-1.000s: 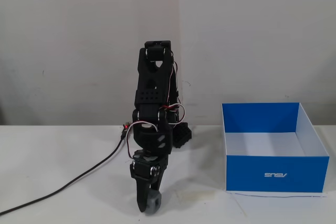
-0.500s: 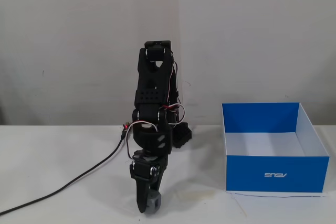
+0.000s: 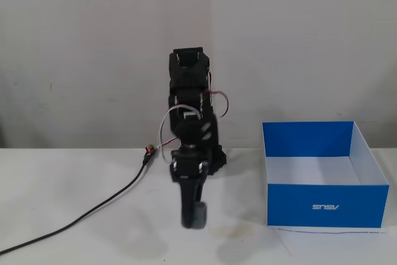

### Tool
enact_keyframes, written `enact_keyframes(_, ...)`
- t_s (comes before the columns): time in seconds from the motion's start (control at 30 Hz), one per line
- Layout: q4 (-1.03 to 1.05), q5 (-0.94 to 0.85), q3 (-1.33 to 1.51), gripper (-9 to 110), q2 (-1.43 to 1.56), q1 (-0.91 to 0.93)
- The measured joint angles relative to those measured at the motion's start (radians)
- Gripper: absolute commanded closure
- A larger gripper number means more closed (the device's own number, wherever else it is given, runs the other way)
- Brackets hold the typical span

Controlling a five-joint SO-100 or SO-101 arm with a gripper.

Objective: Pick the gray block and keep it in the box.

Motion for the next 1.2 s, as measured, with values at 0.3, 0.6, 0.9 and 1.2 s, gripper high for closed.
enact_keyframes(0.3,0.118,-0.077,-0.071,96,0.133,-0.198)
enact_keyframes(0.6,0.193,-0.094,-0.071,96,0.325,-0.52)
enact_keyframes(0.9,0.21,-0.094,-0.071,95,0.368,-0.799)
enact_keyframes(1.2,0.146,-0.094,-0.071,94,0.285,-0.96)
